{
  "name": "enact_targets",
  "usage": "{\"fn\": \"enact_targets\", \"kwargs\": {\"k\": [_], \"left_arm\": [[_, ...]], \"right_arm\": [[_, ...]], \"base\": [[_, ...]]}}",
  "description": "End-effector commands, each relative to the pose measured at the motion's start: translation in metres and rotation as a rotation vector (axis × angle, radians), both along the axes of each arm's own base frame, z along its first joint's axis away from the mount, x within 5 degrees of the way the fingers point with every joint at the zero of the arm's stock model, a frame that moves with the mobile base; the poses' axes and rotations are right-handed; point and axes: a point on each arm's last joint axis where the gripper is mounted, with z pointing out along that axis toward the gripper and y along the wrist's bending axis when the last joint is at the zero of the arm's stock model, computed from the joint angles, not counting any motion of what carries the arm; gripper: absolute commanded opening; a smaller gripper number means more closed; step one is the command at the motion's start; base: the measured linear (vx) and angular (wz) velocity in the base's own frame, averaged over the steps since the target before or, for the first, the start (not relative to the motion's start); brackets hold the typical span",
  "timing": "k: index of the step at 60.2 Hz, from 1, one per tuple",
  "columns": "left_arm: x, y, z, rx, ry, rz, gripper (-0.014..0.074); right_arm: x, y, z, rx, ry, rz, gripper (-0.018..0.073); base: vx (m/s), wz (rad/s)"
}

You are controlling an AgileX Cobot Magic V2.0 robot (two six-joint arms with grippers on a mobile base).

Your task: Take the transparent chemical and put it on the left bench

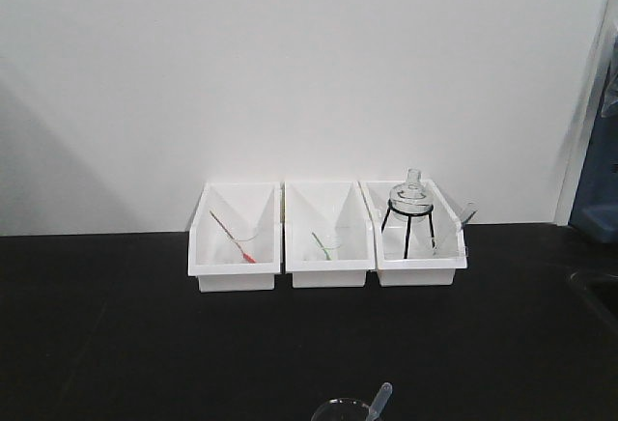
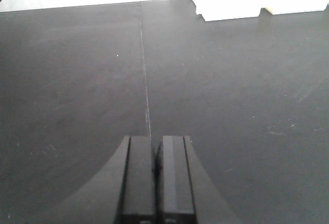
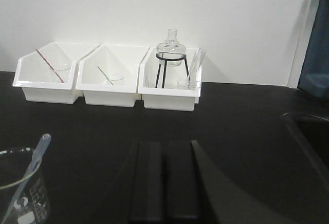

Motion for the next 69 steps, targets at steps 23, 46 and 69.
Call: {"fn": "enact_targets", "kwargs": {"k": [23, 46, 69], "left_arm": [[-0.001, 0.0, 0.003, -0.014, -0.081, -0.001, -0.0003], [-0.001, 0.0, 0.003, -0.014, -0.081, -0.001, -0.0003], [-0.001, 0.0, 0.003, -0.014, -0.081, -0.001, -0.0003]], "right_arm": [[-0.033, -0.013, -0.053, 0.03, -0.102, -0.148, -0.0007], [-0.033, -0.013, -0.053, 0.031, -0.101, -0.146, -0.0007], [-0.033, -0.013, -0.053, 0.032, -0.1, -0.146, -0.0007]], "base": [[0.0, 0.0], [0.0, 0.0], [0.0, 0.0]]}}
